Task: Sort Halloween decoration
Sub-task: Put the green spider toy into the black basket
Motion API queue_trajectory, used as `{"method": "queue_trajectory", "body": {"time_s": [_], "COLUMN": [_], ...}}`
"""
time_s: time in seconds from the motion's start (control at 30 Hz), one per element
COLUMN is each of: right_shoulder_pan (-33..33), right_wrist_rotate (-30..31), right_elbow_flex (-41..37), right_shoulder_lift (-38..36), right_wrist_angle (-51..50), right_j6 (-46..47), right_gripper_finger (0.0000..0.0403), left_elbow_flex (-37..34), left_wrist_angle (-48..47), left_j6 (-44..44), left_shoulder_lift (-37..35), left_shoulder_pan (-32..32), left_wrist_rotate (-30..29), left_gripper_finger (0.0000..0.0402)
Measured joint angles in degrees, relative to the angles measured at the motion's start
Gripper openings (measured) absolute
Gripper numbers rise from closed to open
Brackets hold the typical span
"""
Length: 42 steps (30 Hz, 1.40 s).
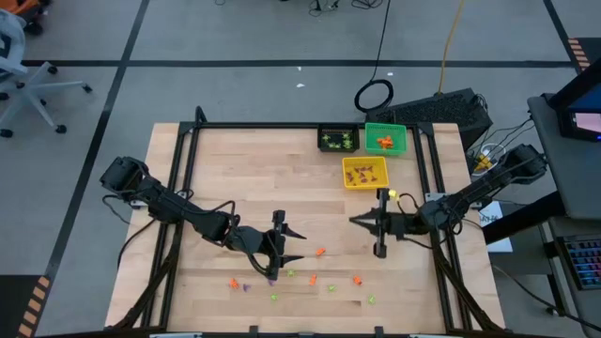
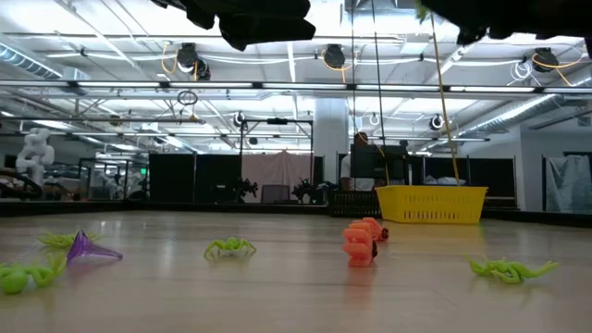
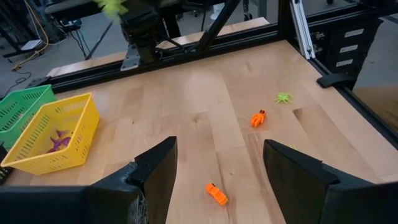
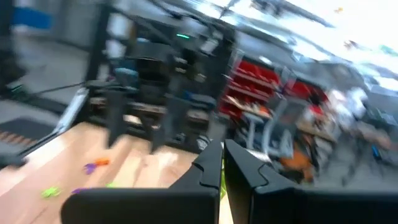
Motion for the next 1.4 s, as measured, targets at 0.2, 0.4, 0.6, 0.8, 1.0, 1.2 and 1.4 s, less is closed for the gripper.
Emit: {"method": "queue_trajectory", "body": {"time_s": [0.2, 0.4, 0.6, 0.8, 1.0, 1.2, 1.4], "right_shoulder_pan": [-5.0, -12.9, -20.9, -29.5, -38.5, -47.2, -55.4], "right_wrist_rotate": [4.7, 4.7, 4.4, 4.3, -3.9, -11.0, -18.0], "right_elbow_flex": [0.0, 1.1, 10.1, 23.8, 33.3, 39.8, 47.3], "right_shoulder_lift": [0.0, 0.0, 0.0, 0.3, 1.3, 4.5, 12.0], "right_wrist_angle": [-1.7, -10.5, -28.5, -56.1, -69.5, -74.8, -81.8], "right_j6": [10.6, 18.4, 19.9, 25.2, 25.5, 23.9, 22.7], "right_gripper_finger": [0.0, 0.0, 0.0, 0.0, 0.0, 0.0, 0.0], "left_elbow_flex": [0.0, 0.0, 0.0, 0.0, 0.0, 0.0, 0.0], "left_wrist_angle": [0.1, 0.0, -0.4, -1.0, -1.1, -1.1, -1.1], "left_j6": [0.0, 0.0, -0.1, -0.1, -0.1, -0.2, -0.1], "left_shoulder_lift": [0.0, 0.0, 0.0, 0.0, 0.0, 0.0, 0.0], "left_shoulder_pan": [0.0, 0.0, 0.0, 0.0, 0.0, 0.0, 0.0], "left_wrist_rotate": [0.0, 0.0, 0.0, 0.0, 0.0, 0.0, 0.0], "left_gripper_finger": [0.0238, 0.0238, 0.0238, 0.0238, 0.0238, 0.0238, 0.0238]}}
